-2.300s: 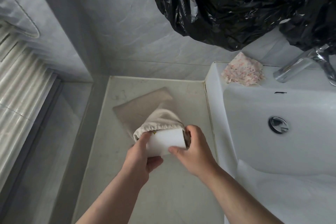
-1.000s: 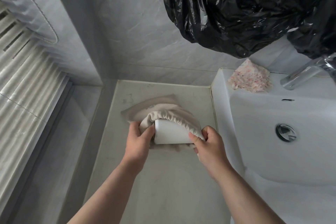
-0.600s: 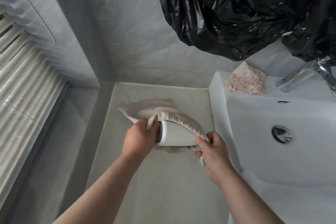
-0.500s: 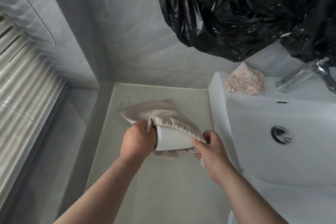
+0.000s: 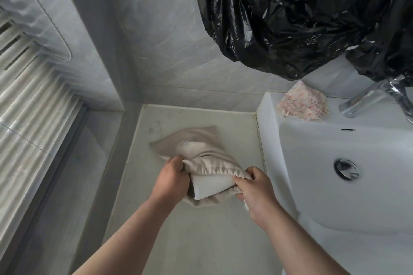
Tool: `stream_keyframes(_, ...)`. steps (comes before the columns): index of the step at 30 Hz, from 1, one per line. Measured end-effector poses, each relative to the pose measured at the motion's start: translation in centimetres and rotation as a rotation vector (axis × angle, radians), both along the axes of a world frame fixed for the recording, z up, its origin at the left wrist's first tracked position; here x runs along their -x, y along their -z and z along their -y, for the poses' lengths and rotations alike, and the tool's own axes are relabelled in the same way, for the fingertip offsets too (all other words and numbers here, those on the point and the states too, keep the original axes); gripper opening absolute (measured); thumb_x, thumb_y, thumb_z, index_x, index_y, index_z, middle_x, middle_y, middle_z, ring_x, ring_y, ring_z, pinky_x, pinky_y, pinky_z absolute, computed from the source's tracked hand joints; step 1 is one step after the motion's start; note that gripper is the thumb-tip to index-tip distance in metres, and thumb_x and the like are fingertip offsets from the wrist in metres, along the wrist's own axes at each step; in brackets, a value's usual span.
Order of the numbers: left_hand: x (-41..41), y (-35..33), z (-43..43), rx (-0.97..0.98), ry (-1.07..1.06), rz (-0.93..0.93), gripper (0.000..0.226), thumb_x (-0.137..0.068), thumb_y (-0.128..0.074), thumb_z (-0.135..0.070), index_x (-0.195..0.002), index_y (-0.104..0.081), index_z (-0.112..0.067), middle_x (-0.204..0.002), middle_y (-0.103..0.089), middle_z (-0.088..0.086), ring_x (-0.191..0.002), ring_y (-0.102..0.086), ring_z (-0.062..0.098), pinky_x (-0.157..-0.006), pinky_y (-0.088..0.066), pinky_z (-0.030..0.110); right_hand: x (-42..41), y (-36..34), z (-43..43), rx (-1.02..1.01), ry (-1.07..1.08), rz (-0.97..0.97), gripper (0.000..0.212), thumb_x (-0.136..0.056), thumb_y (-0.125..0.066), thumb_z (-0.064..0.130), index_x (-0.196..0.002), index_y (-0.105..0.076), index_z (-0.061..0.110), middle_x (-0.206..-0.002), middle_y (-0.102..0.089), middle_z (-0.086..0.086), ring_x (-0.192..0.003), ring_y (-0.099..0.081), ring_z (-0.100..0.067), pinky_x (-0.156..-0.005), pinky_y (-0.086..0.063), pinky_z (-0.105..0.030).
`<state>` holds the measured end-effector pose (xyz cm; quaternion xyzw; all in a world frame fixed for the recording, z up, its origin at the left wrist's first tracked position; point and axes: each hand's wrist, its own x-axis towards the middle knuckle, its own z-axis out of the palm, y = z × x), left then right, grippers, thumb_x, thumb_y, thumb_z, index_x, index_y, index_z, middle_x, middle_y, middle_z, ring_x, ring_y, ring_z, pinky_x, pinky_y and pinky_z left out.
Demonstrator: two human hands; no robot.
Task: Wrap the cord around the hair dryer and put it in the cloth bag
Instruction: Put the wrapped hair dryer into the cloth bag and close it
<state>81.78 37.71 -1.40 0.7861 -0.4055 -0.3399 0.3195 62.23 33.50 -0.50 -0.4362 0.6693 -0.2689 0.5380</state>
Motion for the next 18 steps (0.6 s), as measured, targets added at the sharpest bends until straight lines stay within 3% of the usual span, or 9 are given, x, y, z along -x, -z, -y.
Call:
stream_keyframes(3, -0.4, 0.3, -0.3, -0.009, 0.028, -0.147, 0.014, -0.066, -0.041, 0.003, -0.073, -0.050, -0.005, -0.076, -0.055, 0.006, -0.074, -0.050, 0.023, -0.057, -0.036, 0.030, 0.2, 0.6, -0.3, -0.042, 0.028, 0.056, 0.032, -0.082, -0.068, 0.008, -0.069, -0.040, 0.017, -0.064, -0.049, -0.007, -0.049, -0.044, -0.018, -0.041, -0.034, -0.022)
stream_keyframes(5, -0.7, 0.6, -0.7, -0.012, 0.029, -0.176, 0.018, -0.059, -0.039, -0.006, -0.071, -0.053, -0.010, -0.079, -0.056, 0.007, -0.074, -0.051, 0.022, -0.059, -0.036, 0.030, 0.3, 0.8, -0.7, -0.062, 0.005, 0.059, 0.030, -0.081, -0.070, 0.010, -0.071, -0.042, 0.017, -0.064, -0.052, -0.006, -0.046, -0.047, -0.016, -0.046, -0.034, -0.027)
stream_keyframes(9, -0.8, 1.8, -1.2, -0.018, 0.023, -0.197, 0.025, -0.067, -0.044, 0.004, -0.067, -0.052, -0.020, -0.081, -0.056, 0.005, -0.071, -0.051, 0.018, -0.058, -0.035, 0.028, 0.4, 1.2, -1.4, -0.049, -0.039, 0.009, 0.022, -0.082, -0.070, 0.009, -0.073, -0.050, 0.013, -0.063, -0.058, -0.003, -0.049, -0.053, -0.012, -0.050, -0.044, -0.027)
stream_keyframes(12, -0.5, 3.1, -1.8, -0.024, 0.014, -0.174, 0.034, -0.072, -0.044, 0.011, -0.067, -0.051, -0.021, -0.088, -0.056, 0.010, -0.075, -0.050, 0.021, -0.057, -0.034, 0.025, 0.6, 1.3, -2.3, -0.024, -0.093, -0.062, 0.026, -0.082, -0.070, 0.011, -0.070, -0.047, 0.013, -0.055, -0.056, -0.002, -0.044, -0.050, -0.011, -0.042, -0.036, -0.021)
stream_keyframes(16, 0.0, 3.8, -2.9, -0.022, 0.020, -0.193, 0.028, -0.071, -0.046, -0.006, -0.069, -0.054, -0.033, -0.091, -0.052, 0.005, -0.078, -0.051, 0.022, -0.061, -0.038, 0.027, 1.3, 1.6, -2.8, 0.041, -0.319, -0.310, 0.021, -0.083, -0.066, 0.019, -0.073, -0.048, 0.014, -0.068, -0.058, -0.004, -0.058, -0.049, -0.016, -0.051, -0.037, -0.028)
stream_keyframes(18, 0.2, 3.7, -4.1, -0.017, -0.024, -0.072, 0.026, -0.078, -0.056, -0.005, -0.090, -0.060, -0.029, -0.103, -0.045, 0.000, -0.093, -0.050, 0.021, -0.077, -0.044, 0.030, 1.7, 1.7, -3.0, 0.115, -0.588, -0.551, 0.007, -0.083, -0.060, 0.021, -0.086, -0.054, 0.018, -0.088, -0.055, -0.002, -0.076, -0.054, -0.020, -0.065, -0.042, -0.031)
